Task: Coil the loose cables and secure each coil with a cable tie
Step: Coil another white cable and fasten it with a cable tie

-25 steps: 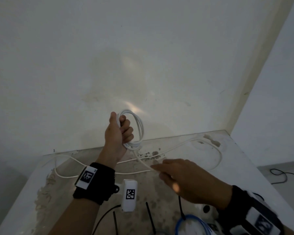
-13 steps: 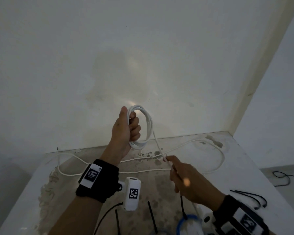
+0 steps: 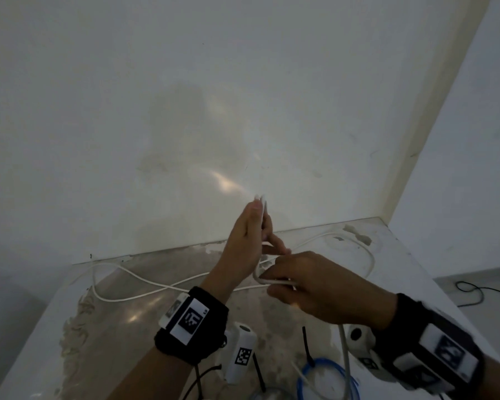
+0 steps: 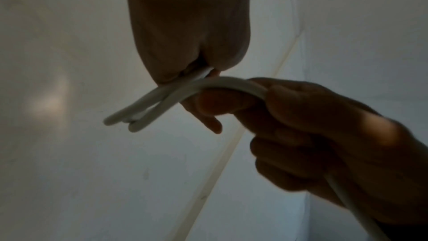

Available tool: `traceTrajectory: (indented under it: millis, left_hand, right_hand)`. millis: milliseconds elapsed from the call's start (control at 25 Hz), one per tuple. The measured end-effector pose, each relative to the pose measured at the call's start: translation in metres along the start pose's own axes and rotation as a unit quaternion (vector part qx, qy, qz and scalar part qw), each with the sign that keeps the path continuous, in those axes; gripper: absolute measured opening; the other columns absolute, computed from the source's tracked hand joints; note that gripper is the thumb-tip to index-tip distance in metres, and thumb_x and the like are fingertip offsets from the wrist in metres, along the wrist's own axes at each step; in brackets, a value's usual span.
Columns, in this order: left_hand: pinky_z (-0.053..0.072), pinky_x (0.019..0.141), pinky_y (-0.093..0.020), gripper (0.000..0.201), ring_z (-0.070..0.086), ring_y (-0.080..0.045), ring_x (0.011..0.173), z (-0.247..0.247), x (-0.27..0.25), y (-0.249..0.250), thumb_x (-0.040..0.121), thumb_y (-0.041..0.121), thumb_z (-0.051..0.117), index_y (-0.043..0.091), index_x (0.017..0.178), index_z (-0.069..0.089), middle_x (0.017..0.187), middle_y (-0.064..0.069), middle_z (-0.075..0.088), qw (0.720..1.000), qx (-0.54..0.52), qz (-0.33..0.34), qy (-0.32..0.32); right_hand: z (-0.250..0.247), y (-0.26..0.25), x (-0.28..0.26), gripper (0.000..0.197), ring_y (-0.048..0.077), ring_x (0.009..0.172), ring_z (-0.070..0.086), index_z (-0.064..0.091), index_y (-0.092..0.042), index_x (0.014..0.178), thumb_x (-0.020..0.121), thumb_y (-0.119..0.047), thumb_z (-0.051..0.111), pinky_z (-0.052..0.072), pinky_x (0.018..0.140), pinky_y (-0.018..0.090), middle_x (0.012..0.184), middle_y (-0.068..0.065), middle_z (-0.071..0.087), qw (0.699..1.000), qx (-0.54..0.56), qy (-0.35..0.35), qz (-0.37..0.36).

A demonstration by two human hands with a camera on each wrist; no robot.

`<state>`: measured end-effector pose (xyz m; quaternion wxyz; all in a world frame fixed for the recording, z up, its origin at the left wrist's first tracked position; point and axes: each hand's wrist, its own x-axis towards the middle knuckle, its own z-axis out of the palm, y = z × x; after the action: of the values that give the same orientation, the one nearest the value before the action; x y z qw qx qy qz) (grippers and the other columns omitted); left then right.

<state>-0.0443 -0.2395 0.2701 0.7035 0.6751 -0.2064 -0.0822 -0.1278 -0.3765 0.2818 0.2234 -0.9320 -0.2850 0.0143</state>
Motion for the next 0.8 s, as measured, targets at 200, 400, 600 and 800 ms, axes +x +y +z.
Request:
traceTrajectory:
  millis: [200, 400, 600, 800]
  left_hand:
    - [0.039, 0.053, -0.023, 0.044, 0.046, -0.008, 0.050, 0.002, -0.024, -0.008, 0.105, 0.040, 0.023, 0.013, 0.086, 0.053, 0.064, -0.002, 0.046, 0.986, 0.121, -0.057, -0.095]
    - [0.016, 0.039, -0.017, 0.042, 0.020, -0.008, 0.035, -0.011, -0.028, -0.005, 0.102, 0.040, 0.032, 0.011, 0.082, 0.055, 0.050, 0.000, 0.038, 0.943, -0.039, -0.250, -0.215]
    - [0.013, 0.029, -0.018, 0.038, 0.020, -0.004, 0.030, -0.044, -0.019, -0.001, 0.097, 0.047, 0.041, 0.017, 0.075, 0.051, 0.047, 0.007, 0.029, 0.903, -0.309, -0.222, -0.201]
    - [0.015, 0.029, -0.019, 0.038, 0.015, -0.005, 0.032, -0.054, 0.003, 0.010, 0.101, 0.043, 0.033, 0.019, 0.073, 0.045, 0.049, 0.005, 0.027, 0.929, -0.360, -0.087, 0.007]
  right_hand:
    - [-0.027, 0.013, -0.002, 0.009, 0.007, 0.066, 0.061, 0.074, -0.025, 0.090, 0.089, -0.034, 0.070, 0.042, 0.059, 0.012, 0.076, -0.016, 0.067, 0.993, 0.088, 0.073, -0.016]
    - [-0.040, 0.037, -0.001, 0.007, 0.005, 0.052, 0.051, 0.070, -0.022, 0.096, 0.091, -0.028, 0.068, 0.036, 0.052, 0.012, 0.065, -0.011, 0.061, 0.990, 0.108, 0.090, -0.001]
    - [-0.035, 0.095, -0.015, 0.019, 0.021, 0.051, 0.039, 0.074, -0.028, 0.107, 0.097, -0.025, 0.058, 0.034, 0.044, 0.028, 0.068, -0.005, 0.056, 0.929, 0.270, 0.216, 0.134]
    - [0.037, 0.098, -0.017, 0.032, 0.001, 0.044, 0.042, 0.061, -0.027, 0.129, 0.105, -0.025, 0.041, 0.039, 0.042, 0.016, 0.072, -0.003, 0.058, 0.945, 0.208, 0.120, 0.221]
